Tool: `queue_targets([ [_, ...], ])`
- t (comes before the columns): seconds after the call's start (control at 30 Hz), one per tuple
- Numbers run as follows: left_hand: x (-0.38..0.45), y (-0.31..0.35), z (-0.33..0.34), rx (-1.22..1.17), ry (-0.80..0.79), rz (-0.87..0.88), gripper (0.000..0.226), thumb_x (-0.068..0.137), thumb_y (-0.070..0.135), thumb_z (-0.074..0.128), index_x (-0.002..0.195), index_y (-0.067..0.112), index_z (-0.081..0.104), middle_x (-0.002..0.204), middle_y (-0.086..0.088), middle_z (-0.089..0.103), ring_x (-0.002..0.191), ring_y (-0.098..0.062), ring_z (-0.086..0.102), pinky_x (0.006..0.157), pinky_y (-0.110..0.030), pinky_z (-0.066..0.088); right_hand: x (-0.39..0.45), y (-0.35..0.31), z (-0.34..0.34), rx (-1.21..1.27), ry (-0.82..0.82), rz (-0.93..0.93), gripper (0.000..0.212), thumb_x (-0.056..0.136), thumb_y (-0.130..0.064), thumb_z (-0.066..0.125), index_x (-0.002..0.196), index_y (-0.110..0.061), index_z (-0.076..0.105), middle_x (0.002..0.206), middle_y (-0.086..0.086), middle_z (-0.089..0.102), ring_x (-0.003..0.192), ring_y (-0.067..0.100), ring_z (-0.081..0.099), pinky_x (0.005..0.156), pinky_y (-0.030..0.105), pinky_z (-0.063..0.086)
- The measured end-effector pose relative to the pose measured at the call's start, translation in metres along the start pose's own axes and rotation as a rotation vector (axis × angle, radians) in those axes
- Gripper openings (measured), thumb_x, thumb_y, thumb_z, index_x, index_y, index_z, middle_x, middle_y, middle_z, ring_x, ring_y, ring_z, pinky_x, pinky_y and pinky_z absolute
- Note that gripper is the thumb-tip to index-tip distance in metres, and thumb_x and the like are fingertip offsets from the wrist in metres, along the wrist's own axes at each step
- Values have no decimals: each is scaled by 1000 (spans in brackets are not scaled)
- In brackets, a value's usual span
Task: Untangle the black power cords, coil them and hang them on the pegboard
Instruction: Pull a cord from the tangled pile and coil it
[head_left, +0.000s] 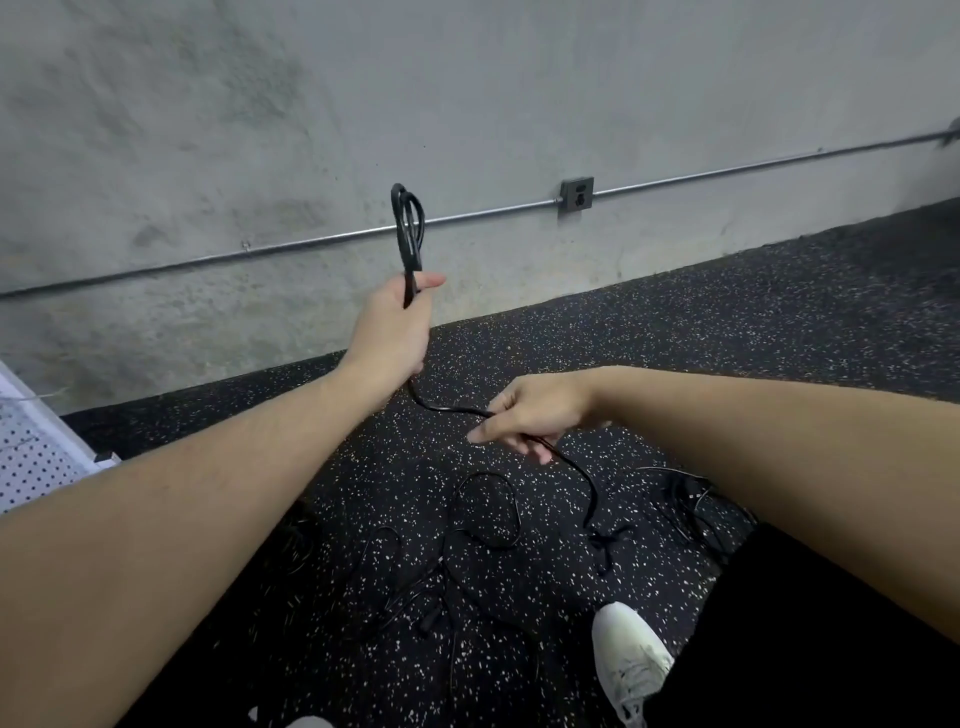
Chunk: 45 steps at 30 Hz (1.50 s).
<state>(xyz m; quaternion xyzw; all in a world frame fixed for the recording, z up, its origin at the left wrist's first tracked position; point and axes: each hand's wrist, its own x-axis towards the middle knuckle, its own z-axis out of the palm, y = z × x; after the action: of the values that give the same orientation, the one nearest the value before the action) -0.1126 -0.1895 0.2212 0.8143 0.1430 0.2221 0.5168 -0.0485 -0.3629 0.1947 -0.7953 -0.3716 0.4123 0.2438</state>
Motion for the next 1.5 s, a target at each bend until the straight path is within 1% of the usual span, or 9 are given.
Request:
queue_targets([
  [0.1, 3, -15, -15, 227, -45, -32, 28, 108, 25, 44, 130, 22, 63, 50, 13, 42, 41, -7, 35, 49, -30, 36, -10, 7, -12, 55, -22, -33, 29, 99, -35, 63, 83, -11, 62, 63, 1, 54, 59, 18, 58, 83, 43, 60],
  [0.3, -17, -2, -13, 355, -450, -66, 79, 70, 88, 48, 105, 21, 70, 72, 7, 54, 59, -12, 46, 56, -24, 38, -22, 1, -23, 183, 362, -220, 19, 100, -30, 62, 107, -19, 75, 57, -7, 48, 50, 10, 39, 48, 23, 39],
  [0.5, -16, 2, 4, 482, -506, 20, 9, 97, 32, 63, 93, 25, 67, 70, 3, 59, 52, -13, 49, 49, -25, 42, -21, -1, -29, 180, 758, -172, 53, 70, -54, 86, 62, -22, 44, 51, -8, 43, 49, 12, 31, 51, 29, 26],
  [0.83, -20, 8, 0, 164, -542, -126, 42, 102, 54, 51, 81, 17, 51, 77, -1, 49, 51, -6, 37, 42, -20, 34, -35, -14, -39, 479, 713, -295, 26, 81, -46, 77, 77, -22, 68, 93, 0, 69, 86, 10, 56, 83, 28, 37],
  [0.93, -23, 11, 1, -40, -635, -234, 44, 102, 51, 52, 75, 18, 46, 74, 2, 51, 49, -6, 33, 37, -18, 26, -31, -15, -37, 430, 854, -337, 33, 72, -54, 83, 67, -26, 68, 81, 5, 61, 75, 20, 52, 75, 37, 39],
  [1.13, -28, 15, -5, -201, -782, -282, 45, 87, 31, 79, 70, 19, 39, 55, 8, 44, 43, -5, 30, 33, -15, 26, -25, -27, -31, 650, 800, -465, 34, 85, -19, 81, 86, -16, 47, 61, 3, 56, 50, 19, 60, 55, 32, 52],
  [1.27, -29, 5, 1, -175, -737, -194, 46, 85, -6, 72, 64, 19, 40, 82, 2, 60, 56, -8, 48, 49, -22, 39, -17, -42, -32, 1090, 781, -481, 49, 88, -6, 76, 119, -22, 42, 72, 3, 53, 44, 8, 33, 41, 21, 40],
  [1.4, -29, 5, 9, -89, -607, -52, 42, 85, -17, 59, 66, 15, 39, 109, 20, 72, 112, 5, 63, 100, -31, 43, -15, -48, -38, 1411, 695, -532, 51, 93, 0, 67, 134, -21, 47, 74, 1, 56, 45, 4, 27, 34, 15, 23],
  [1.5, -29, 6, 9, -187, -659, -94, 41, 89, -14, 60, 70, 16, 40, 113, -8, 76, 118, -21, 69, 94, -28, 52, -11, -48, -38, 1449, 681, -511, 40, 94, -4, 67, 128, -21, 52, 79, 1, 53, 44, 4, 28, 34, 13, 24],
])
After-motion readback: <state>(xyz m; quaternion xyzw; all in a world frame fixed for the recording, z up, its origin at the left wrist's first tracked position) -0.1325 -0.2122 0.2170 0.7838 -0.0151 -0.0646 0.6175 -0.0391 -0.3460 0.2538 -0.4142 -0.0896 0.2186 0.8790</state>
